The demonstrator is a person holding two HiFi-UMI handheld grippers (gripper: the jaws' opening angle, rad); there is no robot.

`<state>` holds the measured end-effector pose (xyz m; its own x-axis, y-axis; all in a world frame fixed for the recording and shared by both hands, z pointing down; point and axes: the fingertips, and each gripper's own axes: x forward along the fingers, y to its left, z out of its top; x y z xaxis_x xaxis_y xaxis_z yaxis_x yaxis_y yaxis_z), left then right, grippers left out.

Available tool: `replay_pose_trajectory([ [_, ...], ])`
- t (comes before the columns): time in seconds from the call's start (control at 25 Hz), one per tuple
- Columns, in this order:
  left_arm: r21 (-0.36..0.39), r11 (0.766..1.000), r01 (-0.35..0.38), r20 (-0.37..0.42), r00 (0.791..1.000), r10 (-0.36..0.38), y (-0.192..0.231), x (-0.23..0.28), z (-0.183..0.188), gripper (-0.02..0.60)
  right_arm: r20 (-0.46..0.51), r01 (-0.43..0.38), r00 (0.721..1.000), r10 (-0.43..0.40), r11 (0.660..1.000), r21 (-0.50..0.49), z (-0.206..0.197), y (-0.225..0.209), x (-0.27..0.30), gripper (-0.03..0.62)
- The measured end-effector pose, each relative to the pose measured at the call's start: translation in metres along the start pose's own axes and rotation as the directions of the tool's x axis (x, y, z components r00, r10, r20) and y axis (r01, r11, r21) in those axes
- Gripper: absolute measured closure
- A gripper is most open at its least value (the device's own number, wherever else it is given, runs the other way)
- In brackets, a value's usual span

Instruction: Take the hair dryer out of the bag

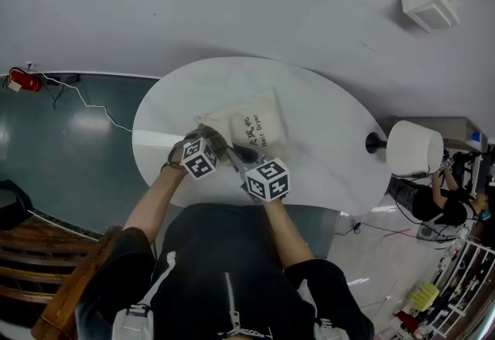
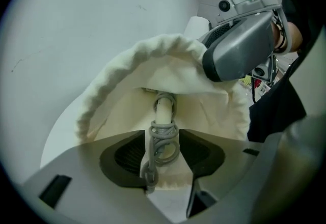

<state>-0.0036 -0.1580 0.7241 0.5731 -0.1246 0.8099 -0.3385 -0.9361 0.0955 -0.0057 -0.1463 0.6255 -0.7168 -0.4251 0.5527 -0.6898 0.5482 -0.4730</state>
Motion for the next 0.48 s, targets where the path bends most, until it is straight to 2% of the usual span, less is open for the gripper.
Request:
replay_pose_trajectory([
  [0.24, 0.034, 0.999, 0.011, -0.045, 0.999, -0.009, -0.006, 0.009, -0.007, 0.383, -0.002, 0.001, 1.000, -0.001, 1.000, 0.009, -0.003, 0.001, -0.001, 0.554],
  [0.48, 0.071, 0.997, -0.015, -0.076, 0.997, 0.020, -0.007, 0.017, -0.012, 0.382, -0.004, 0.000, 1.000, 0.000, 1.000, 0.014, -0.006, 0.001, -0.001, 0.554],
])
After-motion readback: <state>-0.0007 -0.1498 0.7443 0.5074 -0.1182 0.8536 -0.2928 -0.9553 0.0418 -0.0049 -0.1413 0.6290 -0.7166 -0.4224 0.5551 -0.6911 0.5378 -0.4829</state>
